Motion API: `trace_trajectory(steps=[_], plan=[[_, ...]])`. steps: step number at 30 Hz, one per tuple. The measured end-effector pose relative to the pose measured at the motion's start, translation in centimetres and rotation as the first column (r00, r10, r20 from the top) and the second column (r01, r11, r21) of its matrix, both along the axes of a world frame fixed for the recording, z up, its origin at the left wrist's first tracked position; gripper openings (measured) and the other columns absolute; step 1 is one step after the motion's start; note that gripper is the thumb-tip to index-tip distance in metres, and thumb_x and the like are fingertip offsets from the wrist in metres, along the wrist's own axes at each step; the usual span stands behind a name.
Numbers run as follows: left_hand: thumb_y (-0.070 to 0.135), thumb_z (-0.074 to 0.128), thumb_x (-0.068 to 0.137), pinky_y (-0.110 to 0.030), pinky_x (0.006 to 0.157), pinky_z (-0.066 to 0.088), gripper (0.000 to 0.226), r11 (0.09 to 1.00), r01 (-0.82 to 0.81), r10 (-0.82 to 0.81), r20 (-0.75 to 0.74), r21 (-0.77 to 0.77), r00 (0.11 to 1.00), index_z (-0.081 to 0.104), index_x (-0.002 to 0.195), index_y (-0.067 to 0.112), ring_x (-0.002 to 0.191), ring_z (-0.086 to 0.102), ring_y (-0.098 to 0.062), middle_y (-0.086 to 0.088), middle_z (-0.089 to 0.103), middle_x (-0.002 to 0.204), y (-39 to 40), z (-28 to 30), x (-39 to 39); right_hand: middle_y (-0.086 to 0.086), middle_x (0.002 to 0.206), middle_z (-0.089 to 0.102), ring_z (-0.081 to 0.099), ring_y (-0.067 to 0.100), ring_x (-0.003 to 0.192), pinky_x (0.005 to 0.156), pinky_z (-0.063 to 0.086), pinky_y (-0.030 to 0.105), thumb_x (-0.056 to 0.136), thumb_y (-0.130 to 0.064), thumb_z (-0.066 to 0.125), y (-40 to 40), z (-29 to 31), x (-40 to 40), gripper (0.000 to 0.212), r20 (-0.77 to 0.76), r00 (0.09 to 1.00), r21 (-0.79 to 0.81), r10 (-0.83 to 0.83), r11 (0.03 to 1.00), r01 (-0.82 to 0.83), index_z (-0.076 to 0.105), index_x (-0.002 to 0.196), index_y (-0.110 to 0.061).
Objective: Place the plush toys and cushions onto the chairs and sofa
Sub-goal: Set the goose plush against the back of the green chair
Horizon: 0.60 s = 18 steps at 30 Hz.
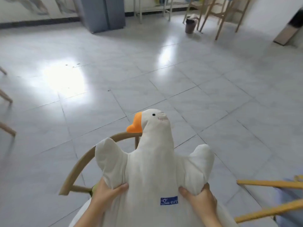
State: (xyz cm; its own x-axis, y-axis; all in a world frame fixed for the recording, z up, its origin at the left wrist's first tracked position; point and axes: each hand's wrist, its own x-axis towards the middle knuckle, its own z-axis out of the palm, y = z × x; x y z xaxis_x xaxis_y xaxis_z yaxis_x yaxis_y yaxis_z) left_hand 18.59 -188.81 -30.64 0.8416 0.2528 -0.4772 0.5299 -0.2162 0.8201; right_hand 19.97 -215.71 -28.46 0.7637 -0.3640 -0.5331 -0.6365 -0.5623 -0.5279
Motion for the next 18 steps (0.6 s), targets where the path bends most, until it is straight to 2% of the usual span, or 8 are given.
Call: trace_trajectory(steps=[3, 4, 8, 11, 14, 16, 17, 18], plan=[[0.055, 0.066, 0.024, -0.033, 0.087, 0.041, 0.101, 0.976, -0.219, 0.219, 0.012, -0.017, 0.976, 0.047, 0.117, 0.019, 0.114, 0.053, -0.027, -0.005, 0.056, 0.11, -1.1, -0.1, -3.2, 0.012, 0.114, 0.063, 0.056, 0.031, 0.11, 0.088, 0.041, 0.033, 0.016, -0.071, 0.045, 0.1, 0.5, 3.8, 0.123, 0.03, 0.962, -0.057, 0.273, 0.961, -0.271, 0.044, 0.119, -0.004], [0.055, 0.066, 0.024, -0.033, 0.086, 0.041, 0.106, 0.958, -0.286, 0.286, 0.017, -0.033, 0.958, 0.045, 0.12, 0.015, 0.114, 0.053, -0.027, -0.004, 0.056, 0.11, -1.5, 0.0, -4.1, 0.012, 0.112, 0.063, 0.056, 0.03, 0.109, 0.087, 0.041, 0.033, 0.016, -0.072, 0.043, 0.5, 0.6, 4.9, 0.122, 0.048, 0.938, -0.07, 0.344, 0.938, -0.341, 0.045, 0.118, -0.004], [0.054, 0.065, 0.023, -0.029, 0.084, 0.037, 0.103, 0.874, -0.485, 0.486, 0.07, -0.032, 0.871, 0.043, 0.117, 0.018, 0.106, 0.052, -0.021, 0.003, 0.055, 0.101, -1.5, 0.8, -6.7, 0.012, 0.109, 0.064, 0.058, 0.03, 0.106, 0.086, 0.043, 0.035, 0.018, -0.071, 0.047, 3.6, 0.3, 7.6, 0.117, 0.102, 0.826, -0.045, 0.555, 0.832, -0.553, 0.046, 0.115, -0.004], [0.046, 0.066, 0.02, -0.027, 0.083, 0.035, 0.11, 0.808, -0.587, 0.589, 0.048, -0.062, 0.806, 0.043, 0.121, 0.01, 0.101, 0.048, -0.016, 0.015, 0.053, 0.089, -0.8, 0.4, -7.7, 0.012, 0.109, 0.063, 0.056, 0.032, 0.107, 0.087, 0.042, 0.037, 0.018, -0.067, 0.053, 6.2, -0.6, 8.5, 0.116, 0.127, 0.774, 0.012, 0.621, 0.779, -0.627, 0.046, 0.115, -0.005], [0.042, 0.074, 0.012, -0.03, 0.085, 0.038, 0.122, 0.763, -0.645, 0.647, 0.069, -0.05, 0.76, 0.046, 0.122, -0.002, 0.105, 0.05, -0.018, -0.004, 0.056, 0.101, 1.2, -0.6, -8.1, 0.012, 0.109, 0.062, 0.055, 0.033, 0.106, 0.086, 0.046, 0.04, 0.017, -0.064, 0.06, 8.6, -1.9, 8.1, 0.116, 0.139, 0.788, 0.098, 0.599, 0.784, -0.613, 0.043, 0.116, -0.006], [0.056, 0.081, 0.003, -0.037, 0.09, 0.044, 0.136, 0.771, -0.634, 0.636, 0.052, -0.052, 0.77, 0.047, 0.121, 0.0, 0.109, 0.054, -0.023, -0.01, 0.058, 0.109, 2.5, -2.2, -8.2, 0.012, 0.11, 0.062, 0.055, 0.033, 0.106, 0.086, 0.046, 0.042, 0.02, -0.058, 0.071, 9.7, -3.0, 7.7, 0.114, 0.142, 0.796, 0.118, 0.588, 0.789, -0.603, 0.042, 0.118, -0.007], [0.061, 0.081, 0.004, -0.043, 0.093, 0.046, 0.135, 0.778, -0.625, 0.627, 0.018, -0.066, 0.778, 0.047, 0.121, 0.002, 0.11, 0.055, -0.026, -0.012, 0.059, 0.112, 3.0, -3.2, -8.1, 0.013, 0.112, 0.061, 0.055, 0.033, 0.106, 0.088, 0.046, 0.044, 0.026, -0.05, 0.08, 10.0, -3.6, 7.6, 0.109, 0.145, 0.803, 0.12, 0.578, 0.795, -0.594, 0.042, 0.119, -0.007], [0.056, 0.082, 0.007, -0.045, 0.094, 0.046, 0.129, 0.775, -0.628, 0.628, -0.018, -0.074, 0.778, 0.048, 0.119, 0.004, 0.11, 0.055, -0.028, -0.012, 0.059, 0.113, 3.3, -3.9, -8.1, 0.013, 0.114, 0.061, 0.054, 0.033, 0.108, 0.089, 0.046, 0.045, 0.034, -0.04, 0.087, 10.2, -4.1, 7.6, 0.102, 0.149, 0.809, 0.121, 0.569, 0.802, -0.585, 0.042, 0.119, -0.007]])
